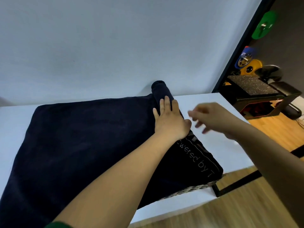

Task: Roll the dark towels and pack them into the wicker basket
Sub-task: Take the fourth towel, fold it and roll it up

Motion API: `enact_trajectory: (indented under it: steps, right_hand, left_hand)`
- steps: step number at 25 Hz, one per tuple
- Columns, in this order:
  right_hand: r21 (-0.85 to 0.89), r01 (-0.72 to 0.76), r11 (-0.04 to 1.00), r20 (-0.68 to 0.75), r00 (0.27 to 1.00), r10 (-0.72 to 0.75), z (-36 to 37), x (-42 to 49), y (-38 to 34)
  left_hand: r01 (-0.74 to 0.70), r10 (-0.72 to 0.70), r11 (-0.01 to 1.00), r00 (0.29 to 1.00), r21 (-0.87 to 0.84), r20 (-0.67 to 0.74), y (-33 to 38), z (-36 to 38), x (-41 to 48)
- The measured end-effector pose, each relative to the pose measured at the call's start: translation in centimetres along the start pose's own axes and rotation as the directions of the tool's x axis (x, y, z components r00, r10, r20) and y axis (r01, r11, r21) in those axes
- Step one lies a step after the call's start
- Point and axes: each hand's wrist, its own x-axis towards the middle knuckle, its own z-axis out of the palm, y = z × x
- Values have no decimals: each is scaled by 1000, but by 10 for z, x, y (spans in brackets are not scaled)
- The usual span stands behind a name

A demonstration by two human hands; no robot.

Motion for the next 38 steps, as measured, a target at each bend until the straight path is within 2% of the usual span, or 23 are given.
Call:
enact_trajectory:
  steps: [1,3,5,6,7,8,9,10,12,13,15,17,19,21,23,25,27,30,33,34,35,38]
  right_hand:
    - [91,-24,996,-65,997,30,3,22,2]
    - [164,-69,984,-71,994,81,12,63,-5]
    - [61,-34,998,-60,997,38,20,95,-16]
    - [-50,55,997,-74,996,-58,24,108,-19]
    - [-227,214,950,-61,970,-233,26,120,-22]
    - [-393,402,827,2,900,-436,24,128,-24]
    - [-514,598,616,173,775,-608,23,138,-26]
    - [-555,747,366,348,608,-713,19,150,-28]
    - [-579,814,40,457,364,-812,1,162,-23]
    - [-551,827,-111,495,217,-841,-2,171,-19]
    - [-447,843,-300,550,-6,-835,3,193,-8]
    - [-313,897,-311,544,-99,-833,19,212,-3]
    - [-220,940,-260,480,-128,-868,32,221,0]
    - [-157,961,-230,432,-143,-891,38,222,1]
    - [-142,972,-186,405,-115,-907,50,218,-3]
    - [-114,986,-122,375,-71,-924,65,211,-8]
    - [-76,992,-98,323,-69,-944,81,202,-13]
    - [-32,991,-129,275,-115,-955,110,185,-33]
    - [-33,998,-53,310,-40,-950,134,169,-59]
    - [-27,998,-60,332,-48,-942,137,164,-66]
    - [-22,994,-107,344,-93,-934,136,160,-70]
    - [39,940,-338,345,-330,-879,119,159,-52]
  left_hand:
    - [1,-1,1000,1000,-5,4,1,-1,0]
    - [9,-9,1000,1000,9,3,3,-3,1]
    - [19,-19,999,1000,28,-11,5,-2,-4]
    - [24,-24,999,1000,28,-15,5,0,-5]
    - [29,-28,999,1000,41,-13,5,-1,-3]
    - [29,-27,996,999,87,-16,6,-3,-4]
    - [74,-65,988,995,133,-70,5,0,-7]
    - [123,-98,972,986,198,-133,8,2,-8]
    - [96,-21,923,980,373,-200,26,-3,-17]
    - [115,-11,881,975,459,-222,38,4,-25]
    - [117,-53,813,990,570,-128,70,19,-31]
    - [87,-135,766,990,637,28,95,37,-41]
    - [157,-253,753,966,640,61,106,52,-52]
    - [281,-345,748,939,601,-9,100,52,-70]
    - [385,-422,718,903,580,-77,80,38,-92]
    - [475,-509,621,849,624,-141,66,26,-112]
    - [563,-578,503,783,656,-230,59,20,-124]
    - [702,-648,342,657,624,-385,40,12,-133]
    - [832,-683,265,519,488,-514,4,-7,-143]
    - [852,-700,264,492,453,-517,-4,-13,-146]
    - [863,-710,268,477,427,-518,-7,-17,-146]
    - [863,-711,334,494,378,-500,16,-10,-133]
